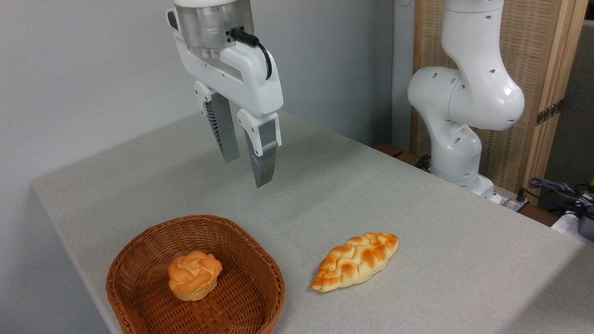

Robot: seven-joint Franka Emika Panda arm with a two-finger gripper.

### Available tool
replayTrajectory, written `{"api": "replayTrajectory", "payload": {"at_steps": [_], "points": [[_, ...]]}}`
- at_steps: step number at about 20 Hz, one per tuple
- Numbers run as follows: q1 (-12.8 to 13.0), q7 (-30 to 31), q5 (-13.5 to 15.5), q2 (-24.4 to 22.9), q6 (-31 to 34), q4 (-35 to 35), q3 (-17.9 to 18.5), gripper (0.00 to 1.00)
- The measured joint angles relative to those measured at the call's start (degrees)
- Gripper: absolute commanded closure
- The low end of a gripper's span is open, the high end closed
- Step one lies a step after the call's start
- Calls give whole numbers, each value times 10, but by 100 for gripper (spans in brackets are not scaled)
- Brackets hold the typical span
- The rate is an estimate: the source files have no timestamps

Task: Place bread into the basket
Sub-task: 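Move the open gripper down over the braided bread roll, then close the gripper on the braided bread roll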

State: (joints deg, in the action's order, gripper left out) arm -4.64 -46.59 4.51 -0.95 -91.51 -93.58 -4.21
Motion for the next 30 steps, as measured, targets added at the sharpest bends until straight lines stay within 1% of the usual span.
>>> {"api": "replayTrajectory", "payload": {"at_steps": [2, 5, 7, 9, 12, 14, 16, 18, 19, 20, 21, 22, 23, 30], "points": [[0, -1, 0, -18, -14, -44, 2, 0], [0, -11, -4, -70, -72, -152, 3, 0], [-1, -27, -24, -103, -99, -226, 13, 0], [-3, -36, -46, -125, -133, -288, 32, 0], [-7, -56, -73, -132, -181, -343, 61, 0], [-9, -72, -82, -132, -214, -374, 79, 0], [-9, -80, -92, -131, -243, -402, 85, 0], [-9, -82, -97, -131, -254, -421, 85, 1], [-9, -82, -97, -130, -256, -428, 85, 15], [-9, -82, -97, -130, -258, -432, 85, 31], [-9, -83, -97, -129, -259, -434, 85, 45], [-8, -83, -97, -127, -260, -435, 85, 54], [-8, -83, -97, -126, -260, -436, 85, 57], [-8, -105, -98, -121, -261, -437, 85, 57]]}}
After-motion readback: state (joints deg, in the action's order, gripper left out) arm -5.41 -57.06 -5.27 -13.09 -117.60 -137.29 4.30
